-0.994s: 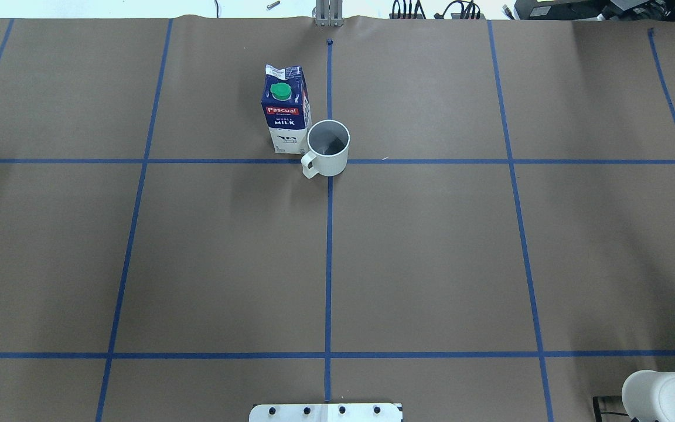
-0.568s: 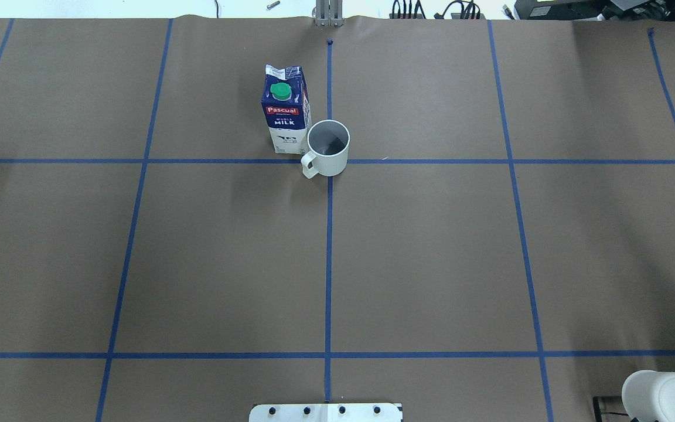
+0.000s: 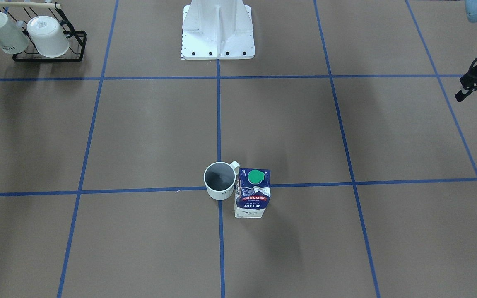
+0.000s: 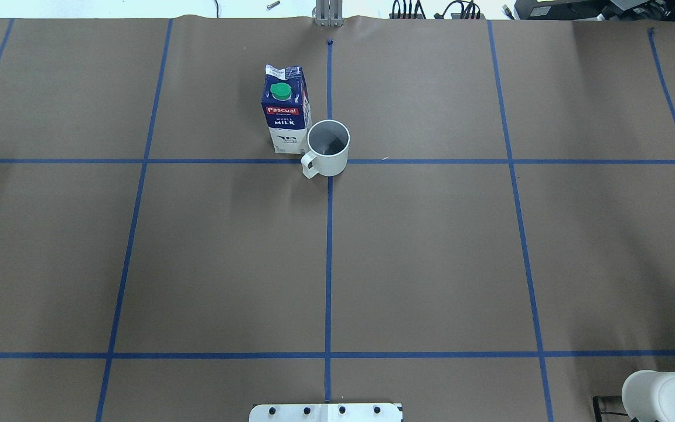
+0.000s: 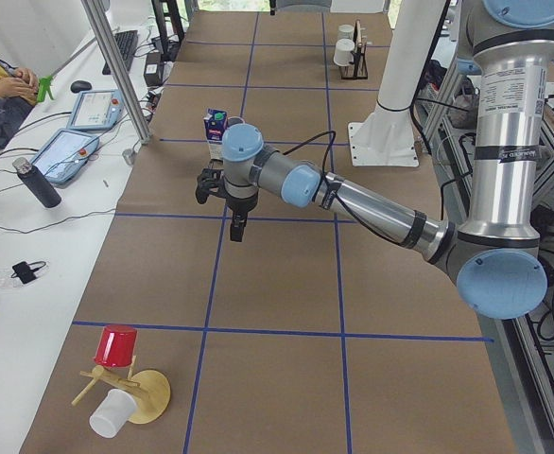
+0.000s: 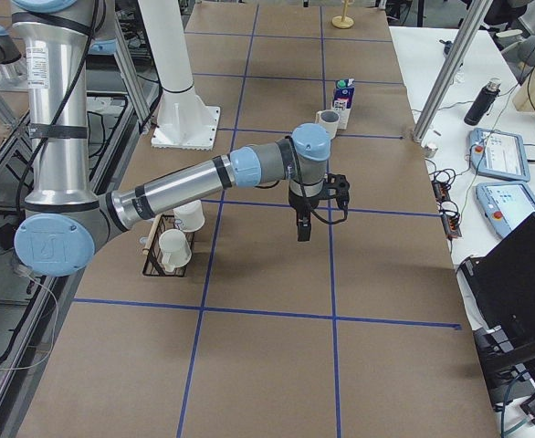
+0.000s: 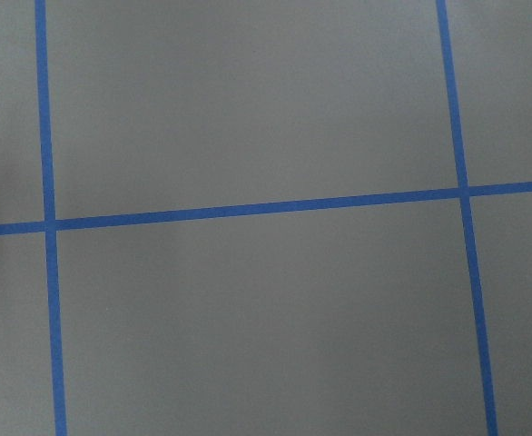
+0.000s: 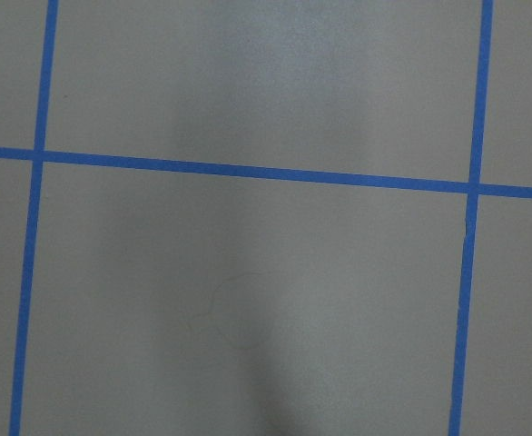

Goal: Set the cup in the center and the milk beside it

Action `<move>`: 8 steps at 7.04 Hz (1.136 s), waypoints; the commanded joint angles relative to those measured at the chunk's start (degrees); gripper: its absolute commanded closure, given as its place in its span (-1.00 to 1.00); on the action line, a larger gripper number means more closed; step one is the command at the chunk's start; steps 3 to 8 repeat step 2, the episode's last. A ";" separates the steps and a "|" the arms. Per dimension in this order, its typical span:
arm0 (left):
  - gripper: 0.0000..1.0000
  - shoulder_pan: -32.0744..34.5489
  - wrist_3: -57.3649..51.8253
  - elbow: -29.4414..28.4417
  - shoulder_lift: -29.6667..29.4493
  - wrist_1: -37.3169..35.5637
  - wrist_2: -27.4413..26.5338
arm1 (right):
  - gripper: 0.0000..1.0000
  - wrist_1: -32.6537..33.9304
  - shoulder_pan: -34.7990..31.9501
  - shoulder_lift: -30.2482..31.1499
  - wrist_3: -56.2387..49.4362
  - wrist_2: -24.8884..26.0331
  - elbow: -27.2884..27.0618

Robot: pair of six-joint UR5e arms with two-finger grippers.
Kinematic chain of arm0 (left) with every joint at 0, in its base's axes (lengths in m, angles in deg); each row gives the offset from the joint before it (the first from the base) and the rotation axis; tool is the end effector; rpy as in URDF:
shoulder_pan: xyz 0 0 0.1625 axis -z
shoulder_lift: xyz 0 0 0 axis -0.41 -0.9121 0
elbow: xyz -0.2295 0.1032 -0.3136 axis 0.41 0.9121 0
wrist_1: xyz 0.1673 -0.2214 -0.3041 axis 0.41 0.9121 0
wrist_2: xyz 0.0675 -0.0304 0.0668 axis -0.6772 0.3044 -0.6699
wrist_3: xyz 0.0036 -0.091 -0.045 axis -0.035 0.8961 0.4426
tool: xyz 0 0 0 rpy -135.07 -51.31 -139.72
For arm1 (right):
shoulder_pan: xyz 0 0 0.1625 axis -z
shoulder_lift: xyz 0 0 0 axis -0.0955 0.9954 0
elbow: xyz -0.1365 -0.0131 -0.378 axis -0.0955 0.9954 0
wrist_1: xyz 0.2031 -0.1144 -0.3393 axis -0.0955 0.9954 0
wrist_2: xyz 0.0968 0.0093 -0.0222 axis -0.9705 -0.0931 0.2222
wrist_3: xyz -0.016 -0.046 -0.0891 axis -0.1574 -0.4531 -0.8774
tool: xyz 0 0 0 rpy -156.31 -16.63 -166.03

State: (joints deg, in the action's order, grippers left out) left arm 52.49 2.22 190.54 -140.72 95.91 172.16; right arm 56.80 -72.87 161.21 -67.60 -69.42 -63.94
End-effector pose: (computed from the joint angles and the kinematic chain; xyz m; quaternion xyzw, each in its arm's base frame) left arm 0.0504 -0.4775 0.4371 0.0798 0.4204 0.0231 0.9035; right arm -0.0322 -0.4697 0.4668 0.0236 -0.3829 -0.0285 0.9230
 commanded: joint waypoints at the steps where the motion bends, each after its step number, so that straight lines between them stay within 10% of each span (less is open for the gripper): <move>1: -0.97 0.03 0.11 -0.18 0.17 0.29 -0.13 | -1.00 0.00 0.22 0.00 0.08 -0.03 -0.01; 8: -0.97 -0.15 0.29 -0.01 -0.01 0.29 -0.48 | -1.00 0.00 0.22 -0.09 0.08 -0.03 -0.10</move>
